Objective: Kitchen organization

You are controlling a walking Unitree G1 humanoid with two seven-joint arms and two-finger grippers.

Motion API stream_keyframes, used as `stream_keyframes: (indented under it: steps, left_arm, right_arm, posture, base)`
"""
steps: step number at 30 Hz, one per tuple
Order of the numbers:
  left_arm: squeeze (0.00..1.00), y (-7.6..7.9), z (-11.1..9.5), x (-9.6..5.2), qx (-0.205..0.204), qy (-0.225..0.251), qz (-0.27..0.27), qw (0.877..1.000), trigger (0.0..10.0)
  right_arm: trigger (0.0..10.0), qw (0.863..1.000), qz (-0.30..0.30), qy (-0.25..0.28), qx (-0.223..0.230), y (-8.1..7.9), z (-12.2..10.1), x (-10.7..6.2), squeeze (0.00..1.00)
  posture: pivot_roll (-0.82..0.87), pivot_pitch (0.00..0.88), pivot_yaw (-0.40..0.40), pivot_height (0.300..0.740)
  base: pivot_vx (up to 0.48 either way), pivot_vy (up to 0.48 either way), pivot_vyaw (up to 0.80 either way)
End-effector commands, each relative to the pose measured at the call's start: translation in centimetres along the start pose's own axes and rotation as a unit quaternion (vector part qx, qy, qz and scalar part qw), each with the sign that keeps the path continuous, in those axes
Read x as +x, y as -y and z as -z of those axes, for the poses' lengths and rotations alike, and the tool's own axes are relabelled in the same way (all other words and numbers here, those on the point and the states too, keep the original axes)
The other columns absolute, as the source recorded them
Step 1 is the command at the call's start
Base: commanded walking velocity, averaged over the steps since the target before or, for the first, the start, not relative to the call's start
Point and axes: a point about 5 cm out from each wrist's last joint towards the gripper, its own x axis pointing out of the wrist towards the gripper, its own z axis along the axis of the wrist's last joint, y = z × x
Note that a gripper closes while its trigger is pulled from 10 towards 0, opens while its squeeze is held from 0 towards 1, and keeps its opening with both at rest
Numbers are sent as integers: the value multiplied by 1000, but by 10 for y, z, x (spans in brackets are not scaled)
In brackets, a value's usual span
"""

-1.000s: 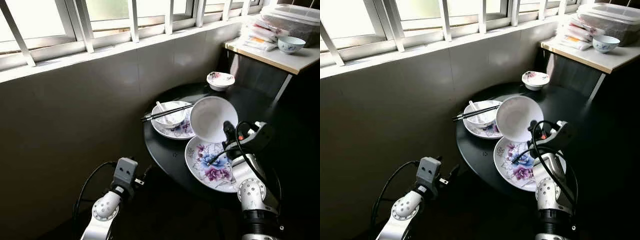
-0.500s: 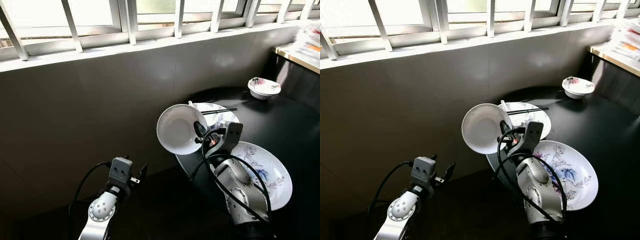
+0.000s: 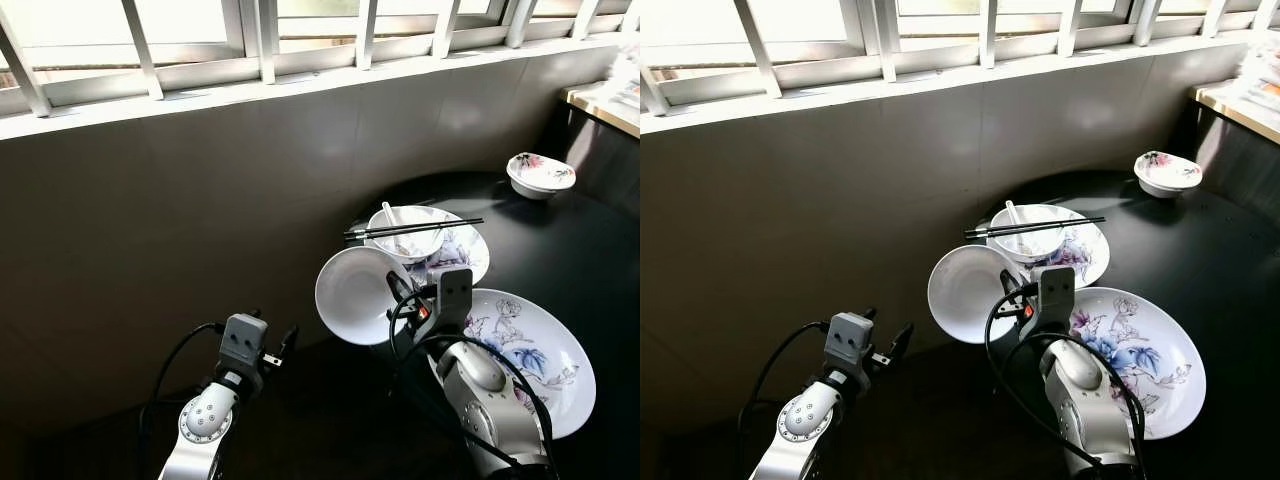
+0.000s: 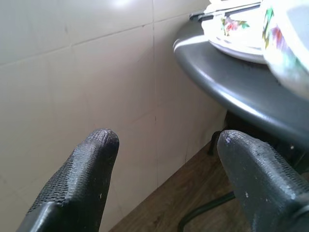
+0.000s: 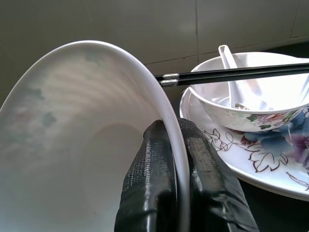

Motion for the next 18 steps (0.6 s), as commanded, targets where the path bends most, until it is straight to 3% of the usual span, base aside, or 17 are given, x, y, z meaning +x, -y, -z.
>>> stream_keyframes:
  steps: [1, 18]
  left_arm:
    - [0, -1, 1, 0, 0, -3, 1, 1000, 10000]
    - [0, -4, 2, -1, 1, -4, -3, 1000, 10000]
  right_arm:
    - [0, 1000, -7, -9, -19, -2, 8, -3, 0]
    - [0, 998, -38, -18, -42, -11, 20, -5, 0]
  posture:
    - [-36, 0, -2, 740]
    - [-28, 0, 0, 740]
  base:
    - [0, 0, 800]
    - [0, 0, 800]
